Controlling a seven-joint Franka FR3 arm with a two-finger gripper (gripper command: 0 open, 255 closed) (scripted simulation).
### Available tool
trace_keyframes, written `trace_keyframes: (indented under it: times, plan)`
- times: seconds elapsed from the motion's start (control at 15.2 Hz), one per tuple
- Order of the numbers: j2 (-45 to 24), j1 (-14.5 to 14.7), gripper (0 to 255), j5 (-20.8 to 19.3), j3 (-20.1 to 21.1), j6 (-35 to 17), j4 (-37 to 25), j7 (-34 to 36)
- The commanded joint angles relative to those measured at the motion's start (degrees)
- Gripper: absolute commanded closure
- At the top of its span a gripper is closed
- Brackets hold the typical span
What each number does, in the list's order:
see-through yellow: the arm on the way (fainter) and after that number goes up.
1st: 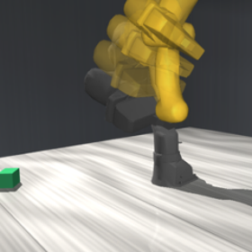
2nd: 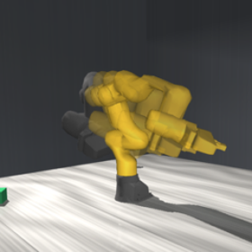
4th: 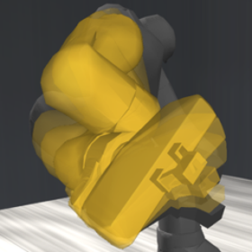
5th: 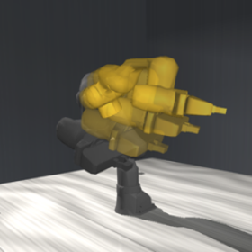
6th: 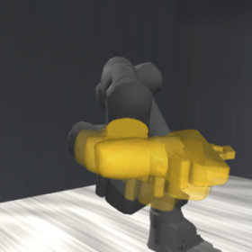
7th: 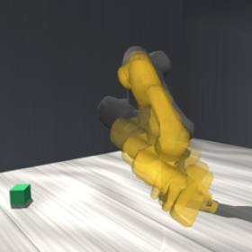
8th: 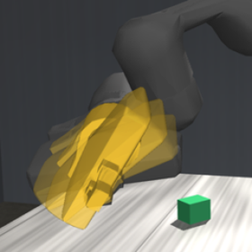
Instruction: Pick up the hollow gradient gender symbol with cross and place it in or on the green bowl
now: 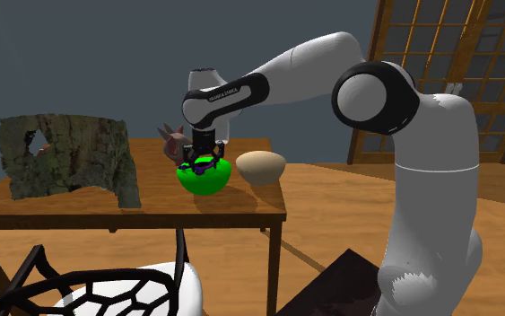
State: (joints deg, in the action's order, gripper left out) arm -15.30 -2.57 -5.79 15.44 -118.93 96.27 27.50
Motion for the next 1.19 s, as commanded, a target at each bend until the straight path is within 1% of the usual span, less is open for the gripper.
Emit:
trace_keyframes:
  times: [0.0,0.07,0.13,0.46,0.73,1.12]
  plan:
    - [0.0,0.0,255,0.0,0.0,0.0,0.0,0.0]
    - [0.0,0.0,255,0.0,0.0,0.0,0.0,0.0]
    - [0.0,0.0,0,0.0,0.0,0.0,0.0,0.0]
    - [0.0,0.0,0,0.0,0.0,0.0,0.0,0.0]
    - [2.3,-0.1,0,0.8,0.3,6.3,-4.1,-0.5]
    - [2.3,-0.1,0,0.8,0.3,6.3,-4.1,-0.5]
